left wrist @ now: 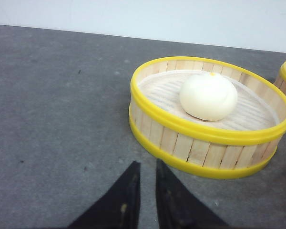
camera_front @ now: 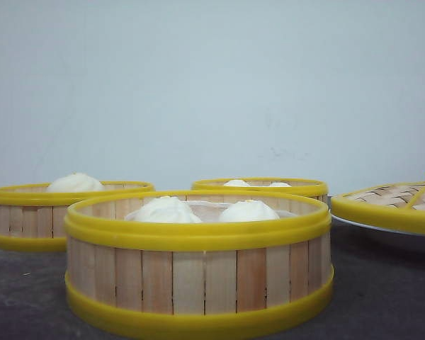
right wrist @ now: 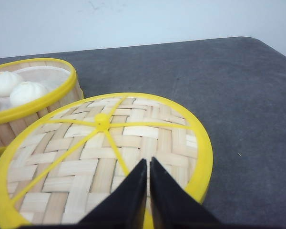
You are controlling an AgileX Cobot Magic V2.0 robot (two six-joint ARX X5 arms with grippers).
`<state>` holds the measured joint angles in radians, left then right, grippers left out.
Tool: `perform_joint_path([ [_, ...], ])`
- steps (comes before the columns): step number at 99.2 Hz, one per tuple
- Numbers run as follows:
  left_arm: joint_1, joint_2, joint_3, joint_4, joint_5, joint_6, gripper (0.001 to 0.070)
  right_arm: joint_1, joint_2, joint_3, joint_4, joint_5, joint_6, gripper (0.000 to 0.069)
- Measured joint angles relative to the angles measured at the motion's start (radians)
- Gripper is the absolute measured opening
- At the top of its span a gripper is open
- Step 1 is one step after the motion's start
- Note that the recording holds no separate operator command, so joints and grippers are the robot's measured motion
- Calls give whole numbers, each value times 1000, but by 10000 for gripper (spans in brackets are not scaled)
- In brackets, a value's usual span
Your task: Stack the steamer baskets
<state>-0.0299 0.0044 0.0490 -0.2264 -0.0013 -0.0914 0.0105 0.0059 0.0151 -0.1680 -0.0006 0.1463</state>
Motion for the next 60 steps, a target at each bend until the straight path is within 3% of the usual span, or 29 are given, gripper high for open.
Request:
perform_joint_path([
  [50, 0, 0, 0, 0, 0, -4, 32, 0, 0, 0, 0, 0, 13, 7],
  [60, 0, 0, 0, 0, 0, -32, 32, 0, 0, 0, 0, 0, 53, 7],
])
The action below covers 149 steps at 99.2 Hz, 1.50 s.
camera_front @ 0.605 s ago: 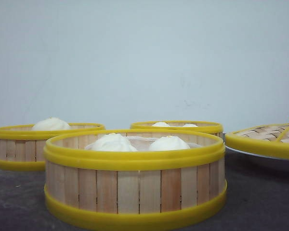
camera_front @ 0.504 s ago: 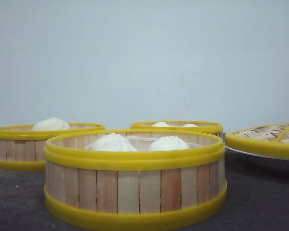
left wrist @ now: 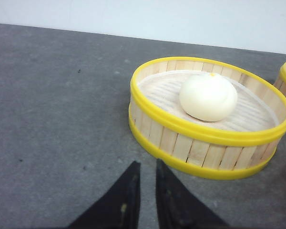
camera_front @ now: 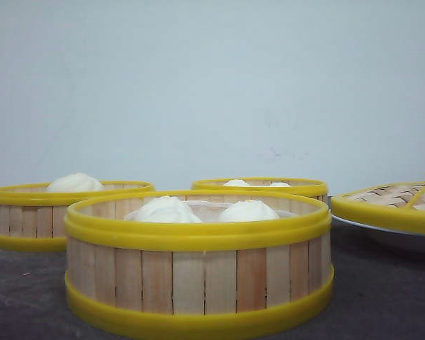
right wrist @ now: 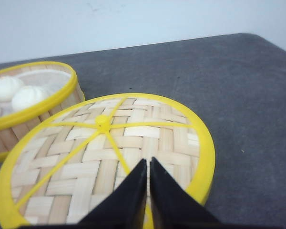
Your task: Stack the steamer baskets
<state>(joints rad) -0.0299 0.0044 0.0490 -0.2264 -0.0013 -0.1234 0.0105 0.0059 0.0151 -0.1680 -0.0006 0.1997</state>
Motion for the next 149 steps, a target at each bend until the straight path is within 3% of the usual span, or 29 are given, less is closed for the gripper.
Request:
perform_joint_path([
  [40, 0, 16, -4, 32, -3, -134, 31, 0, 17, 24, 45, 4, 179, 7],
  [68, 0, 188, 190, 36, -3, -177, 31, 0, 301, 304, 31, 20, 178, 6],
  [99, 0, 517, 571, 17, -3, -119, 31, 0, 655, 743, -167, -2, 6, 6],
  [119, 0, 641, 654, -17, 37, -70, 34, 0, 694, 796, -208, -57, -60, 6],
  [126, 0, 662, 654, -26, 54, -63, 67, 1, 695, 796, -212, -77, -69, 8],
  [133, -1, 669, 654, -26, 58, -59, 190, 1, 695, 796, -211, -103, -77, 93],
  [142, -1, 675, 654, -23, 58, -53, 393, 5, 695, 796, -211, -128, -81, 355],
  [149, -1, 683, 654, -24, 60, -51, 471, 11, 697, 796, -211, -131, -81, 519],
])
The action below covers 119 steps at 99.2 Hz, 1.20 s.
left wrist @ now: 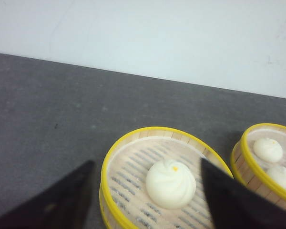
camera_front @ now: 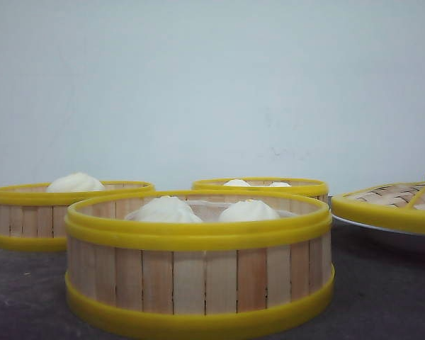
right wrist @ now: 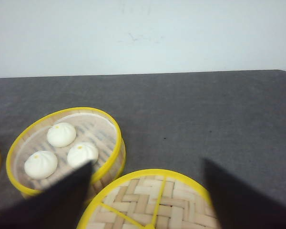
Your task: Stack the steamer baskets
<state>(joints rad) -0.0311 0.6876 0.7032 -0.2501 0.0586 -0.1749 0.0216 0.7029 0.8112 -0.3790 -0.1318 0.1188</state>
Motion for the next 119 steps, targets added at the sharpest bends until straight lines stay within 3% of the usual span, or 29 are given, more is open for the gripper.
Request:
perform_joint_path([
  [10, -7, 5, 0, 2, 8, 8, 502, 11, 15, 6, -4, -8, 0, 592],
  [31, -37, 5, 0, 16, 19, 26, 510, 40, 100, 83, -11, -62, 7, 606],
  [53, -79, 5, 0, 26, 24, 29, 509, 84, 297, 259, -37, -104, 20, 545],
  [88, -150, 5, 0, 26, 53, 29, 510, 122, 788, 592, -151, -104, 25, 537],
  [108, -197, 3, 0, 25, 54, 29, 509, 142, 1027, 684, -161, -104, 42, 511],
  [119, -220, 3, 0, 24, 85, 26, 509, 148, 1117, 695, -140, -104, 43, 483],
])
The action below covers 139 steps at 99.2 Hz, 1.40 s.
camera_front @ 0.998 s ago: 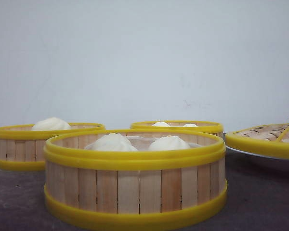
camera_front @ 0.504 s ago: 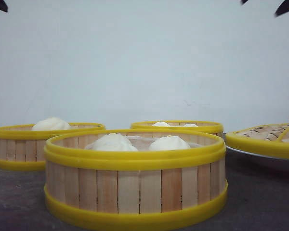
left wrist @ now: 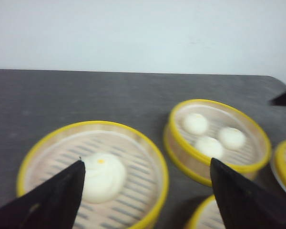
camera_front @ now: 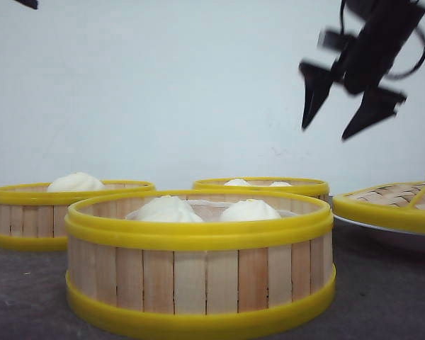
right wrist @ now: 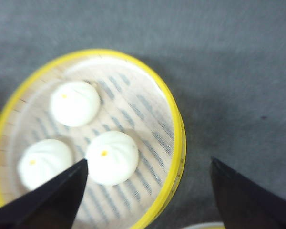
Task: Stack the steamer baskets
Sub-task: 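Grasp the rim of the far bun-filled steamer basket with the right gripper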
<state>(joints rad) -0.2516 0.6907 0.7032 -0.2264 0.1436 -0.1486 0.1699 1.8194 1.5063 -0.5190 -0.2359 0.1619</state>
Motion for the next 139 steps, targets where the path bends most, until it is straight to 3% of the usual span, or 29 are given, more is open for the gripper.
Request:
perform_joint_path([
  [28, -55, 0, 0, -2, 13, -1, 509, 6, 140, 1, 50, 4, 3, 425],
  [52, -82, -2, 0, -2, 14, -2, 509, 7, 177, 2, 61, 32, 3, 233],
  [79, -85, -3, 0, -2, 13, -2, 510, 7, 184, 4, 60, 55, 15, 88],
  [98, -85, -3, 0, -2, 13, -2, 510, 11, 184, 4, 57, 82, 18, 39],
  [139, -85, -3, 0, -2, 13, -1, 509, 12, 193, 68, 25, 126, 56, 37],
])
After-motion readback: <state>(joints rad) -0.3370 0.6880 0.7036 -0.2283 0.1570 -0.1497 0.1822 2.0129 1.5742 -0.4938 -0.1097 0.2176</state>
